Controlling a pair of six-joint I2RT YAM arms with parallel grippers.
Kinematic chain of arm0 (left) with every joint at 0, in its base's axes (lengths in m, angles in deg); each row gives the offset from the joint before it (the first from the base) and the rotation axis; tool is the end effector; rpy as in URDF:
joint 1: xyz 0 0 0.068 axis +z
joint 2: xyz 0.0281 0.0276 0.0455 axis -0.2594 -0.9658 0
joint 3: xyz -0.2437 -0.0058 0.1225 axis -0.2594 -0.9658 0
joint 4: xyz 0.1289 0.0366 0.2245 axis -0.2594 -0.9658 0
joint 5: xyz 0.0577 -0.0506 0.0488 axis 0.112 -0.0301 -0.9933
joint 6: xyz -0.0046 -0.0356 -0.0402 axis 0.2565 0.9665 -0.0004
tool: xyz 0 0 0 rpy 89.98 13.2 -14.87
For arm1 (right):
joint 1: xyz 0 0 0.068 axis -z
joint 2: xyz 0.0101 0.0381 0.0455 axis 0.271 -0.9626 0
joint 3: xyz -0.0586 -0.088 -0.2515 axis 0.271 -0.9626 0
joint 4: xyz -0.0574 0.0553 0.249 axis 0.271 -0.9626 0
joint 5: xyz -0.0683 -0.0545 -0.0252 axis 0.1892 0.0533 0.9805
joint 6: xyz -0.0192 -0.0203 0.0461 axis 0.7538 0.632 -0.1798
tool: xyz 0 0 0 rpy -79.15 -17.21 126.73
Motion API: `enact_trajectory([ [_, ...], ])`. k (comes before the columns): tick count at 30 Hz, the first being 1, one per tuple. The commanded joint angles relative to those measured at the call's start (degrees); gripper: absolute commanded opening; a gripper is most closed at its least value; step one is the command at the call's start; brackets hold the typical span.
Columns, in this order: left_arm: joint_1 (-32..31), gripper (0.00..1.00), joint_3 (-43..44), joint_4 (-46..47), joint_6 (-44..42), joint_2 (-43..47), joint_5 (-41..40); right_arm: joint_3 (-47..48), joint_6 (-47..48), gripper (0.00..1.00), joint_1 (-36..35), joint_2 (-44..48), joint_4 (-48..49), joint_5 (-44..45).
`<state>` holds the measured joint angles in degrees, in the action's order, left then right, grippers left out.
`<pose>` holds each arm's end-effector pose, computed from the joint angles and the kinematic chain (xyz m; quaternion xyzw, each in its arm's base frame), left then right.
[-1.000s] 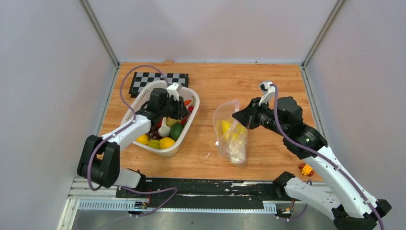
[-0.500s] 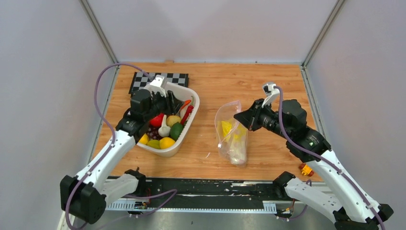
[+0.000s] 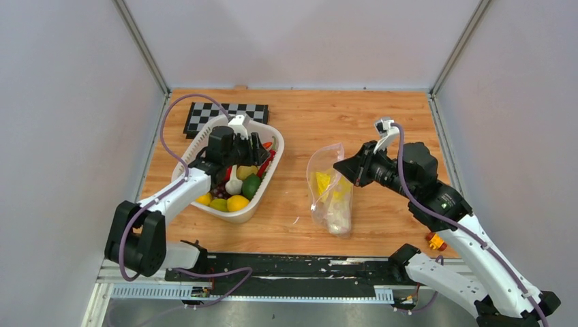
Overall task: Place the food in the zip-top bag and seal the zipper
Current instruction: Pick up the fake vegetable from the bin.
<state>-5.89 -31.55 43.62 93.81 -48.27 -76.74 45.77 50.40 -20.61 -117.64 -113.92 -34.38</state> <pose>0.2695 -0.1117 0.2425 0.0368 0.8595 -0.2809 0.4255 0.1272 0.1017 0.3850 -0.1215 0.7937 0.3723 0.4654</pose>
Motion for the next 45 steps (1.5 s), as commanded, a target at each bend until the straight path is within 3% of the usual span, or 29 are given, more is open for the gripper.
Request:
enact_trajectory([
  [1,0.4,0.65,-1.2,8.5,1.5,-1.6,5.0,0.1,-0.8,0.01,-0.1,-0.5,1.9,-0.2],
  [5,0.4,0.63,-1.6,10.6,1.7,-4.9,9.2,-0.2,-0.8,0.01,-0.1,-1.5,2.3,-1.0],
  [9,0.4,0.60,-1.7,9.0,1.8,-7.6,7.8,-0.1,-0.7,0.01,-0.1,-1.8,2.2,-1.1],
  [12,0.4,0.52,-1.4,9.0,1.7,-8.9,8.4,-0.1,-0.5,0.01,-0.1,-1.6,2.1,-0.8],
  [15,0.4,0.34,-1.1,9.6,1.7,-8.0,10.6,0.1,-0.3,0.01,-0.1,-1.6,1.7,-0.2],
  [20,0.4,0.11,0.5,3.9,0.7,0.4,8.6,0.0,0.0,0.01,-0.1,-1.7,1.6,0.0],
  [26,0.4,0.09,3.5,-3.3,-1.9,15.1,2.5,-0.1,0.0,0.01,-0.1,-1.6,2.2,0.1],
  [32,0.4,0.08,1.4,-1.5,2.3,25.7,2.3,-0.3,-0.4,0.01,-0.1,-1.9,3.1,-0.9],
  [40,0.1,0.08,0.0,15.3,17.2,34.8,9.4,-0.8,-0.7,0.01,-0.1,-1.6,3.9,-1.2],
  [45,-3.4,0.08,1.8,27.5,24.8,36.9,7.5,-1.0,-1.1,0.01,-0.1,-2.4,5.3,-2.2],
])
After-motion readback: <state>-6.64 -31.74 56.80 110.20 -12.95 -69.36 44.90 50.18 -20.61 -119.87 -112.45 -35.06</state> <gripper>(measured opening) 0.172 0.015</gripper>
